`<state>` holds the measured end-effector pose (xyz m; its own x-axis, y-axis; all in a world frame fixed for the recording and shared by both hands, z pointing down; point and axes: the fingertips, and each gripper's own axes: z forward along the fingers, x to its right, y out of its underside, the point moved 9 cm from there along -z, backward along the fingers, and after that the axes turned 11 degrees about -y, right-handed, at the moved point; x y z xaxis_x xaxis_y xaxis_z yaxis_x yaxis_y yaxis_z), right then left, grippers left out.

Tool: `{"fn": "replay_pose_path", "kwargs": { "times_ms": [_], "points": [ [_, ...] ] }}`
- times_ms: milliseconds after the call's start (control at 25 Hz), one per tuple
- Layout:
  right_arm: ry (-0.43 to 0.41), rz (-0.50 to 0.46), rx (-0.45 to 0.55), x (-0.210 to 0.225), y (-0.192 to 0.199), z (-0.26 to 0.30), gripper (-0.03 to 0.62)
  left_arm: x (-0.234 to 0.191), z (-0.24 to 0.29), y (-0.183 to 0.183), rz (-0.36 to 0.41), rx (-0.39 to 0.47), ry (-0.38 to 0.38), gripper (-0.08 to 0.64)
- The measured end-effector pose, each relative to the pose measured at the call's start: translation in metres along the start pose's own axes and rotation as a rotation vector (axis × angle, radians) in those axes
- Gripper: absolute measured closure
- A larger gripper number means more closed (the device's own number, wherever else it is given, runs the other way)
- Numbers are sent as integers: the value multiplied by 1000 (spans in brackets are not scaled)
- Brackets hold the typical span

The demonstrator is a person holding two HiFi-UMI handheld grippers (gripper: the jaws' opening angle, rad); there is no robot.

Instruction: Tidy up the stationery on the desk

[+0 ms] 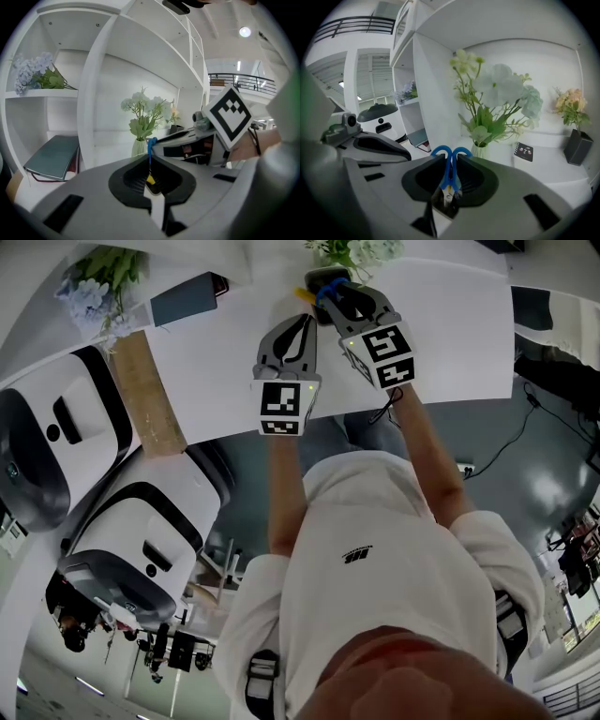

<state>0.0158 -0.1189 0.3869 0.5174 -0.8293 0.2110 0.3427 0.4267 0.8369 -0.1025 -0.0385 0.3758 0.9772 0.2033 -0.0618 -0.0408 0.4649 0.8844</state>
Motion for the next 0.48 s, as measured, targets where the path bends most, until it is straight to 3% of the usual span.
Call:
{"fn": "replay_pose_path", "kwargs": {
  "times_ms": [120,200,480],
  "points": [
    [5,-14,-49,0,8,8,517,-1,0,0,1,-1,-1,560],
    [-14,-10,-68,-2,9,11,449,-2,0,1,1,-1,-2,560],
    [-2,-15,-66,-6,12,-3,463,-2,-4,-2,-1,10,11,560]
  ]
}}
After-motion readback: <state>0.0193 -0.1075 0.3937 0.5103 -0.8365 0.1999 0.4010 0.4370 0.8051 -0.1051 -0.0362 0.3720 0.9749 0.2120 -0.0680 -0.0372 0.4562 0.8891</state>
